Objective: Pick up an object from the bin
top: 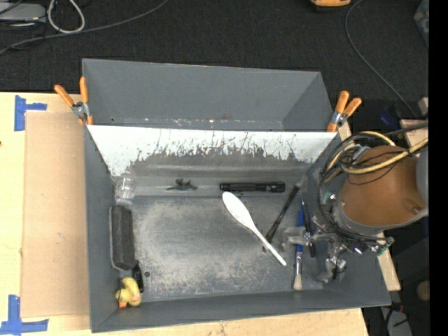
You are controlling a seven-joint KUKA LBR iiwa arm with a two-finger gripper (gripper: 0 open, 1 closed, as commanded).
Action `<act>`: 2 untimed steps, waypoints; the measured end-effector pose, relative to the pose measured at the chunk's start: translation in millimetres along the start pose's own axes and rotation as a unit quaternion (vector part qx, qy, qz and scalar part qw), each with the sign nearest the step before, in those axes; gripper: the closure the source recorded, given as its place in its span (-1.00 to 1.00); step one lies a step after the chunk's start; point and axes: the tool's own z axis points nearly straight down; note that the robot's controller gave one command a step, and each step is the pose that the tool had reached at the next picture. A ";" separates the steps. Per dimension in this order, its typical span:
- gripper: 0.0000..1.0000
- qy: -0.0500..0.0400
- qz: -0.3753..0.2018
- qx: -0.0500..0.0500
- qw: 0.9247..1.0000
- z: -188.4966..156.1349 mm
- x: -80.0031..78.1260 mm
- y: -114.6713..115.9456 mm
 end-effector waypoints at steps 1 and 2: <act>1.00 -0.003 -0.080 -0.004 0.997 11.4 5.8 -25.4; 1.00 -0.003 -0.080 -0.004 0.997 11.4 5.8 -25.4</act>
Offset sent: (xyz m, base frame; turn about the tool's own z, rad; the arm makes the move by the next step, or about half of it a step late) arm 0.0000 0.0000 0.0000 0.0000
